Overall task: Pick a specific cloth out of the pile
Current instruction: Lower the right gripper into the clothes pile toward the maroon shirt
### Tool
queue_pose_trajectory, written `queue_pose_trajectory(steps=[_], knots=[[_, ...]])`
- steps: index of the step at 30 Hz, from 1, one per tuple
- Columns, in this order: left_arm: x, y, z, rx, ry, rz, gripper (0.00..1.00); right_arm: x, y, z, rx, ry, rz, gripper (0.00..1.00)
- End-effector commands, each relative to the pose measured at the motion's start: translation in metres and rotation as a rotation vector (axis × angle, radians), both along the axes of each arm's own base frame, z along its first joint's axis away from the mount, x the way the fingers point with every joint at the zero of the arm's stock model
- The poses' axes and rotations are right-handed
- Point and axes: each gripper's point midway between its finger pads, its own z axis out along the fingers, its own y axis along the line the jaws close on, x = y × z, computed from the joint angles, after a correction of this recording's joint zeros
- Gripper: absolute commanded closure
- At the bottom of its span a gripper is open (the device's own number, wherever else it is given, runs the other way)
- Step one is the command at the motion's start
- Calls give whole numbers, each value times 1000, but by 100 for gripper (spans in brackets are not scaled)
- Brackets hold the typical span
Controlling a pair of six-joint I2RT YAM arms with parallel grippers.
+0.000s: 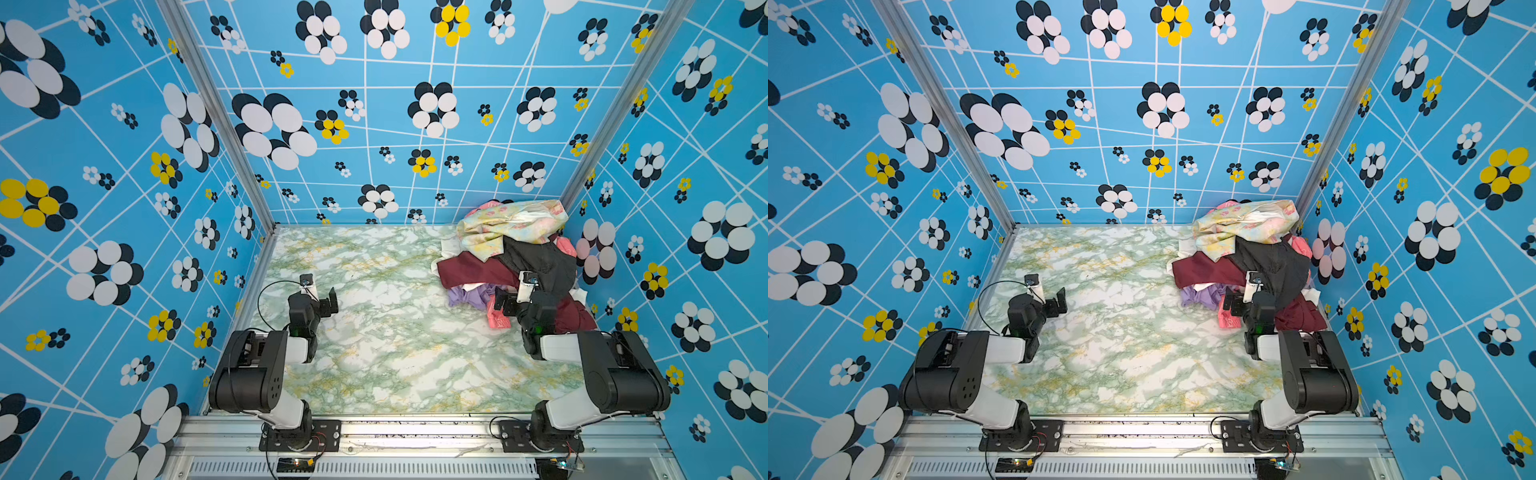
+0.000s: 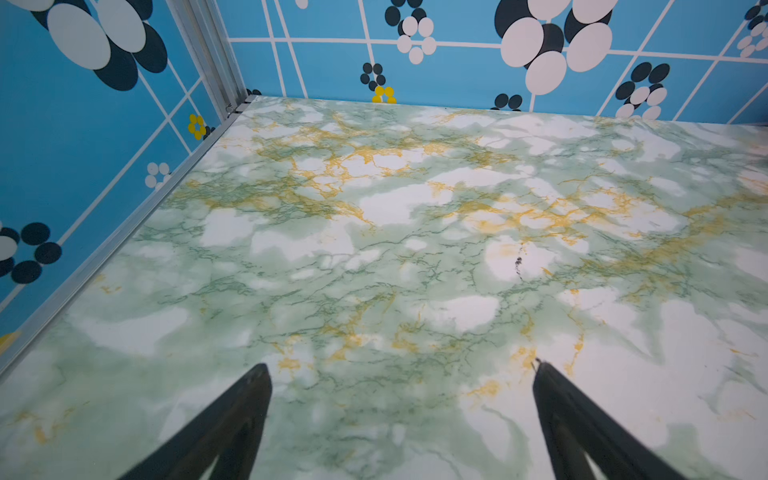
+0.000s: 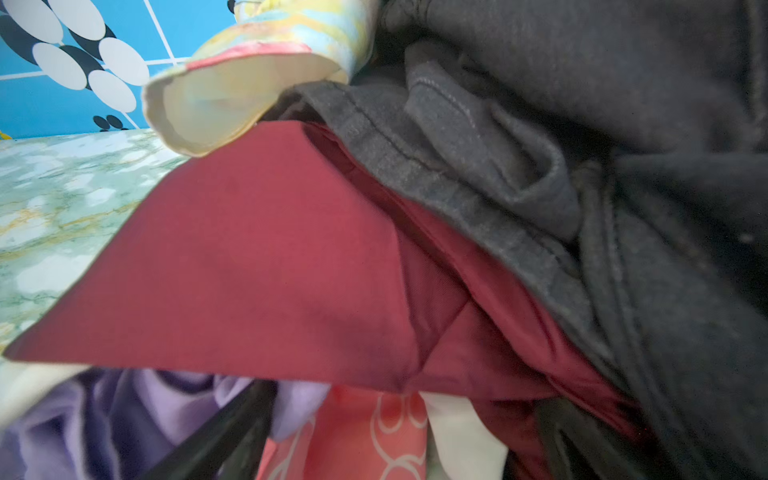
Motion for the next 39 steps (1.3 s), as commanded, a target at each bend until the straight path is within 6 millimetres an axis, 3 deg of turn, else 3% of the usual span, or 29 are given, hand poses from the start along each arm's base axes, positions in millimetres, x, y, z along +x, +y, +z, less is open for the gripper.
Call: queue_pose_trajectory(steps=[1,25,29,33,39], knots=[[6,2,8,20,-23,6,1,4,-7,5,-14,-9,-27,1],[7,0,7,25,-16,-9,1,5,-7,5,-14,-9,-29,1],[9,-12,6,35,1,-74,1,4,-7,5,-13,-9,-29,1],[9,-12,6,35,-3,-73,13,4,-12,6,-22,-12,-68,1],[6,-6,27,39,12,-30,7,-2,-26,27,-26,49,-155,1]])
